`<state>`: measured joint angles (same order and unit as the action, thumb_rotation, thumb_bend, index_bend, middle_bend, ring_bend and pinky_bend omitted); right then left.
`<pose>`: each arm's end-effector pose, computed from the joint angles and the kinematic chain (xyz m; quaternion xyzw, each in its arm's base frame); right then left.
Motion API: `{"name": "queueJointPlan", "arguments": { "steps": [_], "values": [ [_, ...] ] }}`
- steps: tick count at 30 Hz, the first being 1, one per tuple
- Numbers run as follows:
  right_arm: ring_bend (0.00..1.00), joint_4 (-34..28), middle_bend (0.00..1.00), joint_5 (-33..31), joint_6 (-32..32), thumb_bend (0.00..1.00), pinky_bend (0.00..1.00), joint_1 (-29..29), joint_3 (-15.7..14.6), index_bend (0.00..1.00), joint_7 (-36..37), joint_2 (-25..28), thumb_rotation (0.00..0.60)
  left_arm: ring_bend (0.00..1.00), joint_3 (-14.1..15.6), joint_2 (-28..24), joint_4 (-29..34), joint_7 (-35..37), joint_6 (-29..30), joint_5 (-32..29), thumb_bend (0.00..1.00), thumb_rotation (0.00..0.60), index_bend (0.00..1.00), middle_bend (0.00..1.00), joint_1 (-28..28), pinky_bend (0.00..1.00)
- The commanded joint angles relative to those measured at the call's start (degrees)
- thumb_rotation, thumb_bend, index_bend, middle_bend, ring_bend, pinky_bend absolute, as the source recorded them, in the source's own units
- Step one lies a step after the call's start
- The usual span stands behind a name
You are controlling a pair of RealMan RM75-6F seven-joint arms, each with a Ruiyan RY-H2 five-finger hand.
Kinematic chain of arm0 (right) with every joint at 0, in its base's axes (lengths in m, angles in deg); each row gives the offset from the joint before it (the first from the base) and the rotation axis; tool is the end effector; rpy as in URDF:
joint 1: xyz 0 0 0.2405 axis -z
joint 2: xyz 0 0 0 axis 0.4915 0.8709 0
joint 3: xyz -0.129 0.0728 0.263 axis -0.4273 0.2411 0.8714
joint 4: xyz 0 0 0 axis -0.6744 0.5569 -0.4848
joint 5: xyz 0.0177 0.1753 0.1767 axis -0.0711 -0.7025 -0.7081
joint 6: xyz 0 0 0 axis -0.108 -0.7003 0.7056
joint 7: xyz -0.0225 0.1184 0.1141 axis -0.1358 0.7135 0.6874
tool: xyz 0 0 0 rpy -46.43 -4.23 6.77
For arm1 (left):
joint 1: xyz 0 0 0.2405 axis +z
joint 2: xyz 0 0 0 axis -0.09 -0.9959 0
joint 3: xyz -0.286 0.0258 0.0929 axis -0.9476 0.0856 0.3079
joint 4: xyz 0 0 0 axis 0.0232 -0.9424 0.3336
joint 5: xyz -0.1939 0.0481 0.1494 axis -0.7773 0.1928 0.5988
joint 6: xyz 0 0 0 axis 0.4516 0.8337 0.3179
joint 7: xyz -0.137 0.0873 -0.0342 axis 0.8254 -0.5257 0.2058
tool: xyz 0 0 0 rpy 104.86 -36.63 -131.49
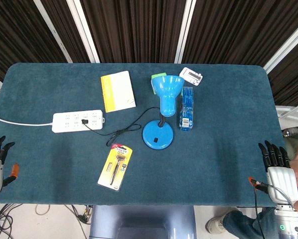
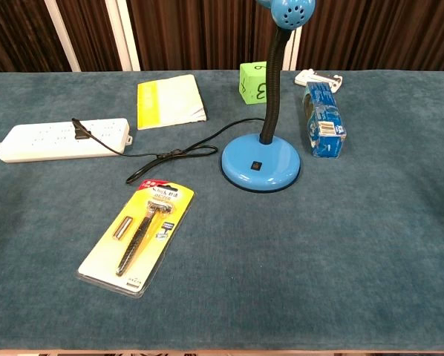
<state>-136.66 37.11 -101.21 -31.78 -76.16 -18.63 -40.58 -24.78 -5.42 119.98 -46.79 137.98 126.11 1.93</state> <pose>-0.3439 -0.2010 0.1174 0.5684 -0.3653 0.3970 0.6212 -0.3562 0.2015 0.1271 -0.5585 -0.4023 -0.3434 0.6390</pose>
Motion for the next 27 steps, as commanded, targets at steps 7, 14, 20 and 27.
{"name": "queueJointPlan", "arguments": {
  "steps": [7,14,20,27],
  "values": [
    [0.02,-0.2,0.03,0.2,-0.3,0.18,0.00,0.2,0.0,0.00,0.1,0.3,0.600,0.00,0.1,0.1,-0.1,-0.1,0.1,0.1,0.45,0.600,0.17,0.02,0.0,0.00],
    [0.03,-0.4,0.03,0.3,-0.3,0.18,0.00,0.2,-0.1,0.00,0.3,0.3,0.600,0.00,0.1,0.1,0.0,-0.1,0.1,0.2,0.45,0.600,0.17,0.02,0.1,0.00],
    [0.03,-0.4,0.03,0.5,-0.3,0.18,0.00,0.2,-0.2,0.00,0.6,0.4,0.600,0.00,0.1,0.1,0.0,-0.1,0.2,0.2,0.45,0.600,0.17,0.02,0.1,0.00],
    [0.03,-0.2,0.03,0.7,-0.4,0.18,0.00,0.2,-0.3,0.00,-0.2,0.0,0.600,0.00,0.1,0.1,0.1,0.0,0.1,0.2,0.45,0.600,0.17,0.02,0.1,0.00]
  ]
}}
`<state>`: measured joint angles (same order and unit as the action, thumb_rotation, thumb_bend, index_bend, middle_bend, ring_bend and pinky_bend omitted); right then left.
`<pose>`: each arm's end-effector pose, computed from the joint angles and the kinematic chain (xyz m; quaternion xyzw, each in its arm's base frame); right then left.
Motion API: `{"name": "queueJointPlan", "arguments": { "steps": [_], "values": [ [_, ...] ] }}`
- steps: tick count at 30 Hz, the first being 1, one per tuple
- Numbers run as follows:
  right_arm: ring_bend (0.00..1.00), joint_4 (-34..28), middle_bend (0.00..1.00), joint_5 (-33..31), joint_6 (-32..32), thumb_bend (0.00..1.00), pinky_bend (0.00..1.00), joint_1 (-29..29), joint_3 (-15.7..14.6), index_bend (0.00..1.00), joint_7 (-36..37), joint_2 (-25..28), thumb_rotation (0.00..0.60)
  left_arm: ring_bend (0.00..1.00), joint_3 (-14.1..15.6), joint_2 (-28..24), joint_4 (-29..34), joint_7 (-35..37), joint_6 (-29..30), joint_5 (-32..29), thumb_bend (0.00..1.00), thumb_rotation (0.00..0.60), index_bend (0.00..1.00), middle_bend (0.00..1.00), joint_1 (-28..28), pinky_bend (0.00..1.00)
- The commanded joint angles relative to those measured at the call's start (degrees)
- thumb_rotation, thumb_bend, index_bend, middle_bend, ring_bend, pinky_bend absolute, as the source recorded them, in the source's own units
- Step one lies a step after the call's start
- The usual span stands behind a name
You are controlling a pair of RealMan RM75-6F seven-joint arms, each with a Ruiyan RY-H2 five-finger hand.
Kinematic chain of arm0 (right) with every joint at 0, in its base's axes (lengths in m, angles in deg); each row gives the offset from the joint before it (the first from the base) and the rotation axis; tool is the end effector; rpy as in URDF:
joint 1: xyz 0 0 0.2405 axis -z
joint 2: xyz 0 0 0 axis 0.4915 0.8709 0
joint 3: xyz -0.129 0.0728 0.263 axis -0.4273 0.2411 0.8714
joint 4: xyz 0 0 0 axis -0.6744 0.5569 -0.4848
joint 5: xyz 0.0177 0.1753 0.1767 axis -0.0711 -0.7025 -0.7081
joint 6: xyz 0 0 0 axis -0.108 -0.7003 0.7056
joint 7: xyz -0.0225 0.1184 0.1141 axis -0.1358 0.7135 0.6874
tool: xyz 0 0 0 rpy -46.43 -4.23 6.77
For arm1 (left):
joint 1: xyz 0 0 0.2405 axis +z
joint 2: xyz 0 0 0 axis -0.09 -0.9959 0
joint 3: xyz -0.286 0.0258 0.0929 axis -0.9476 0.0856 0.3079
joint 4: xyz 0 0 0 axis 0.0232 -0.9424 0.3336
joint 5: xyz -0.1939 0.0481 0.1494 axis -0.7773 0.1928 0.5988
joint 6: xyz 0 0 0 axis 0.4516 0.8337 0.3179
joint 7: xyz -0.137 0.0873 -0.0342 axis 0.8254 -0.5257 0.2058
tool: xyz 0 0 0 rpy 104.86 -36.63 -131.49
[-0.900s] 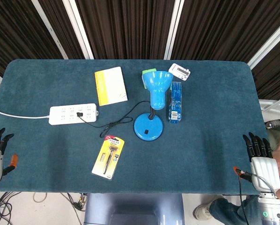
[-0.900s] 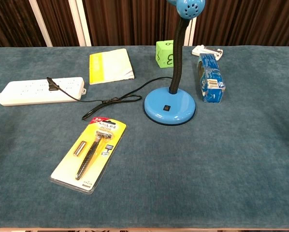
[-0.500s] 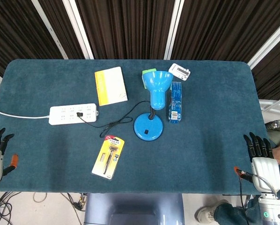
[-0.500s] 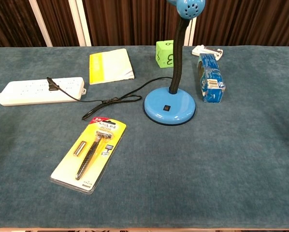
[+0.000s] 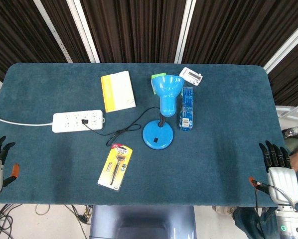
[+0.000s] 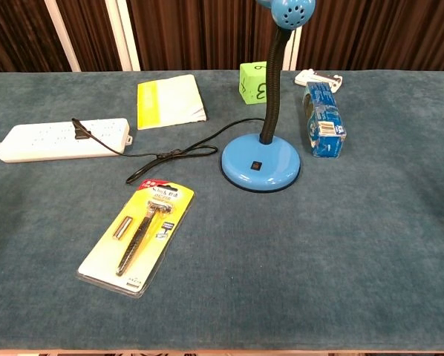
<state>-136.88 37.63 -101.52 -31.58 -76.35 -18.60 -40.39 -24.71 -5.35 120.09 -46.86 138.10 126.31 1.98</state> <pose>-0.3427 -0.1990 0.1182 0.5695 -0.3636 0.3987 0.6200 -0.3553 0.2009 0.1265 -0.5589 -0.4020 -0.3445 0.6382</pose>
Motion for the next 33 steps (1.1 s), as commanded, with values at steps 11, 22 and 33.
{"name": "queueJointPlan", "arguments": {
  "steps": [11,22,33],
  "values": [
    [0.24,-0.5,0.13,3.0,-0.4,0.22,0.05,-0.2,-1.1,0.00,-0.3,-0.3,0.600,0.00,-0.2,-0.2,0.3,0.3,0.0,-0.4,0.45,0.600,0.17,0.02,0.1,0.00],
    [0.66,-11.9,0.57,-2.5,17.2,0.57,0.36,-11.5,2.7,0.01,-9.9,2.8,0.600,0.00,-0.4,-0.3,0.5,0.4,-0.5,-1.2,0.45,0.600,0.17,0.02,-0.1,0.00],
    [0.79,-11.8,0.70,-21.7,30.3,0.85,0.54,-24.4,7.0,0.02,-25.9,-4.8,0.600,0.00,-0.5,-0.4,0.6,0.6,-0.8,-1.6,0.45,0.600,0.17,0.02,-0.1,0.00]
  ]
}}
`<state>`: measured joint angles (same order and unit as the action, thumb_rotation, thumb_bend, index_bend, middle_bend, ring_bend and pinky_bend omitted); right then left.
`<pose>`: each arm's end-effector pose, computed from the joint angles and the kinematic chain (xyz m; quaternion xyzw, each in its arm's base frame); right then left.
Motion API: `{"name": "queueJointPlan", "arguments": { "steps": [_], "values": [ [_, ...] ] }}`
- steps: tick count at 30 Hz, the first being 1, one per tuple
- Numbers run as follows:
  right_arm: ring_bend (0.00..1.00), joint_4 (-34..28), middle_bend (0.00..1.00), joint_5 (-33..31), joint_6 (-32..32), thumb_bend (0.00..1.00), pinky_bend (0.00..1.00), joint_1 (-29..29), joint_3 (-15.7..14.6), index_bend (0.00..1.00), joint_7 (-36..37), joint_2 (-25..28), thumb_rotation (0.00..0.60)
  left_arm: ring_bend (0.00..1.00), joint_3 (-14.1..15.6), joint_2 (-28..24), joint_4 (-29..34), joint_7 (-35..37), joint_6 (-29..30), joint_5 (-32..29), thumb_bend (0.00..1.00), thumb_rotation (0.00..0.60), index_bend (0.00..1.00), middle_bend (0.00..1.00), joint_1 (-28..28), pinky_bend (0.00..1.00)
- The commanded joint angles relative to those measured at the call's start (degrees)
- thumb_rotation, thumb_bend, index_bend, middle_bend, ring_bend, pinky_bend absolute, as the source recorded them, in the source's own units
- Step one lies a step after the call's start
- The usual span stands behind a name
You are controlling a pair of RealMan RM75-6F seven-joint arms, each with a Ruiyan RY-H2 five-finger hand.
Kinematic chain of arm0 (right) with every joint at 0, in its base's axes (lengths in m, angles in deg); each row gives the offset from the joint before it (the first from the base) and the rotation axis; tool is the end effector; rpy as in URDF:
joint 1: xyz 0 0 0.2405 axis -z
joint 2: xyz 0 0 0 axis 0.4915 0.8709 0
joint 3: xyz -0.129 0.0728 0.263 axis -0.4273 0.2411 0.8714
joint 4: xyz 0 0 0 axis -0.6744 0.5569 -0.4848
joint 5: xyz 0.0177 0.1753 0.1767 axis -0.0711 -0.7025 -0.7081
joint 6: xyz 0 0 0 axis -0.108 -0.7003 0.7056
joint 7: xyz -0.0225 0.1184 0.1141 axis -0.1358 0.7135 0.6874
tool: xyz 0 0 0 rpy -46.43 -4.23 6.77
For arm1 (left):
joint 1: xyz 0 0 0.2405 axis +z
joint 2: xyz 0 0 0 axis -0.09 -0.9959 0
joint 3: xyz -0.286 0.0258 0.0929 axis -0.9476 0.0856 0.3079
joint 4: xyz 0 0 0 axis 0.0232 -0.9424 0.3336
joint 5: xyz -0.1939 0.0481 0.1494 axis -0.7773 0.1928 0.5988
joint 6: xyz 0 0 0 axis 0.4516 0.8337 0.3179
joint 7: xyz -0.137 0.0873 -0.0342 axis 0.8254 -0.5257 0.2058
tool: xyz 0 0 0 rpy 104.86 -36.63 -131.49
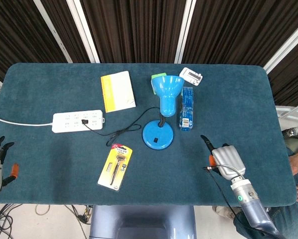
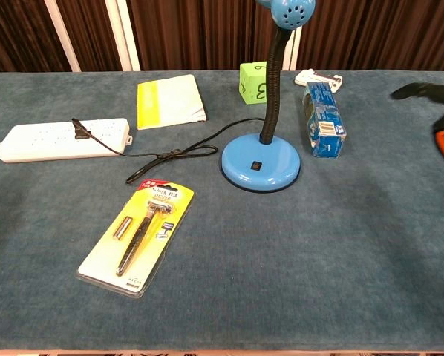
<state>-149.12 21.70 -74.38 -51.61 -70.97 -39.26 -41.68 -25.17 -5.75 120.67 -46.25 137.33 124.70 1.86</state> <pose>-0.2315 -0.3039 0.0408 0.7208 -0.3690 0.3276 0.4868 -0.3574 0.2029 0.1282 -0.5504 -0.4142 -0.3425 0.6390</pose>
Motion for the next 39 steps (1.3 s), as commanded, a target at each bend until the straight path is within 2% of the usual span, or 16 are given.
{"name": "queueJointPlan", "arguments": {
  "steps": [1,8,13,20,26,39],
  "values": [
    [0.80,0.8,0.72,-7.3,3.5,0.87,0.56,-5.2,1.8,0.02,-6.2,-4.5,0.600,0.00,0.0,0.0,0.0,0.0,0.0,0.0,0.45,0.600,0.17,0.02,0.0,0.00],
    [0.82,1.9,0.75,-14.3,4.6,0.89,0.63,-9.8,2.4,0.01,-9.8,-8.9,0.600,0.00,-0.2,-0.2,0.0,0.5,-0.2,-0.5,0.45,0.600,0.17,0.02,0.0,0.00],
    [0.82,2.9,0.75,-18.6,4.7,0.89,0.69,-13.8,1.7,0.01,-13.3,-12.9,0.600,0.00,-0.2,-0.5,0.2,0.9,-0.4,-0.5,0.45,0.600,0.17,0.02,0.0,0.00],
    [0.82,3.6,0.75,-23.0,5.0,0.89,0.74,-16.6,1.3,0.02,-14.6,-14.9,0.600,0.00,-0.1,-0.6,0.5,0.8,-0.5,-0.5,0.45,0.600,0.17,0.02,-0.1,0.00],
    [0.82,5.8,0.75,-29.7,4.6,0.89,0.78,-20.8,1.8,0.02,-16.5,-17.9,0.600,0.00,-0.1,-0.6,0.5,0.9,-0.4,-0.6,0.45,0.600,0.17,0.02,0.0,0.00],
    [0.82,10.0,0.75,-36.3,4.8,0.89,0.85,-25.8,1.3,0.02,-17.4,-21.2,0.600,0.00,-0.1,-0.6,0.4,1.0,-0.6,-1.0,0.45,0.600,0.17,0.02,-0.1,0.00]
  ]
}}
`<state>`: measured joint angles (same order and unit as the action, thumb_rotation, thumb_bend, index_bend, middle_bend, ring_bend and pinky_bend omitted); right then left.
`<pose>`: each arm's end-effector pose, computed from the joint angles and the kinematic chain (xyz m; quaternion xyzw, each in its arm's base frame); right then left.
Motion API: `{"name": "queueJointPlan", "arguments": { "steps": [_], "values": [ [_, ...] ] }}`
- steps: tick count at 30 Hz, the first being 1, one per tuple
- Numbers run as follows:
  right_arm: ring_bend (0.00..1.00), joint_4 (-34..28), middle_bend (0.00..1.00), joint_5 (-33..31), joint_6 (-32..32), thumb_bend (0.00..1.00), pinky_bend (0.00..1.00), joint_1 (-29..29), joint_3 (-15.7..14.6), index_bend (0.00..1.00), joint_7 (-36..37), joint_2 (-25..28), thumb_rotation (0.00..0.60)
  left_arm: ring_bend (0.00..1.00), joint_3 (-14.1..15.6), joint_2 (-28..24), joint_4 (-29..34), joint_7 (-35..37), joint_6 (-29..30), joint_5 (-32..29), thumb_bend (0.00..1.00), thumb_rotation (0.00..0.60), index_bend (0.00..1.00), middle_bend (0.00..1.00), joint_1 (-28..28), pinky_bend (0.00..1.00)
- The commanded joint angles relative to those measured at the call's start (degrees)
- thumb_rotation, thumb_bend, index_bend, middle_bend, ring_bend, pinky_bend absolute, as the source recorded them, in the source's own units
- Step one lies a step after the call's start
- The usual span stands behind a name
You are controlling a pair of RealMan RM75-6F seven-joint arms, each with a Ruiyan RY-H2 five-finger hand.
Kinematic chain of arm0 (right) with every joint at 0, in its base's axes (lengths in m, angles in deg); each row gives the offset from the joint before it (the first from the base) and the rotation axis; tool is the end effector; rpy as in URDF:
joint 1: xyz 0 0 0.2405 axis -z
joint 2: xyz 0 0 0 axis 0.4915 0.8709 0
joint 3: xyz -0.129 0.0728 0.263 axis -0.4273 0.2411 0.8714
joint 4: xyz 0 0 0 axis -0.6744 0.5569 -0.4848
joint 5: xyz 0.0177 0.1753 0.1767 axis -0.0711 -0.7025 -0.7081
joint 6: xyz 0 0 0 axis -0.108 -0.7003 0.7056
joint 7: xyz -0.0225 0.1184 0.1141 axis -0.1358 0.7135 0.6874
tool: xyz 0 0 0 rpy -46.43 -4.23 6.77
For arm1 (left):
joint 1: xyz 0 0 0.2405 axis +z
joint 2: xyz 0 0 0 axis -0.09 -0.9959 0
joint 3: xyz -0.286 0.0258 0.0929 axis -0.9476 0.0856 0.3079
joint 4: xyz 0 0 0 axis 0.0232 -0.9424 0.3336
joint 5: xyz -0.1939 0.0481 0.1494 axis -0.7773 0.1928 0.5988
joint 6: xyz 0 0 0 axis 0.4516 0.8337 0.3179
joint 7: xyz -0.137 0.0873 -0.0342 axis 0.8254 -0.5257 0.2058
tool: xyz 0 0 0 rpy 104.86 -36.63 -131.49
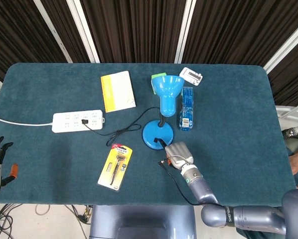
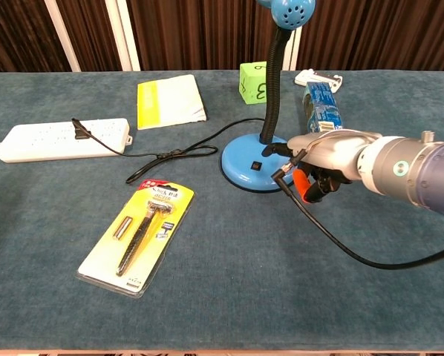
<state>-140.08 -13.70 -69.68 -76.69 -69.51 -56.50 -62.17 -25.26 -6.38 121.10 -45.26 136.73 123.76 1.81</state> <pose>-0.1288 -0.3605 -0.0978 0.7721 -0.4184 0.2515 0.4069 -0.3595 0.2031 0.1306 -0.5450 -0.4241 -0.3418 0.6374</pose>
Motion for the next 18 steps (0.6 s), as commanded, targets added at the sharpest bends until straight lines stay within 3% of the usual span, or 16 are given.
{"name": "queueJointPlan", "arguments": {
  "steps": [1,18],
  "values": [
    [0.82,1.3,0.75,-1.2,0.1,0.89,0.86,-1.0,-0.2,0.02,-0.2,-0.9,0.600,0.00,0.0,0.0,0.1,0.0,0.0,0.1,0.45,0.600,0.17,0.02,0.0,0.00],
    [0.82,3.9,0.75,-3.3,-1.6,0.89,0.92,-4.7,-2.1,0.02,-0.3,-3.3,0.600,0.00,-0.2,-0.1,-0.1,0.3,-0.3,-0.4,0.46,0.600,0.17,0.02,-0.2,0.00]
  ]
}}
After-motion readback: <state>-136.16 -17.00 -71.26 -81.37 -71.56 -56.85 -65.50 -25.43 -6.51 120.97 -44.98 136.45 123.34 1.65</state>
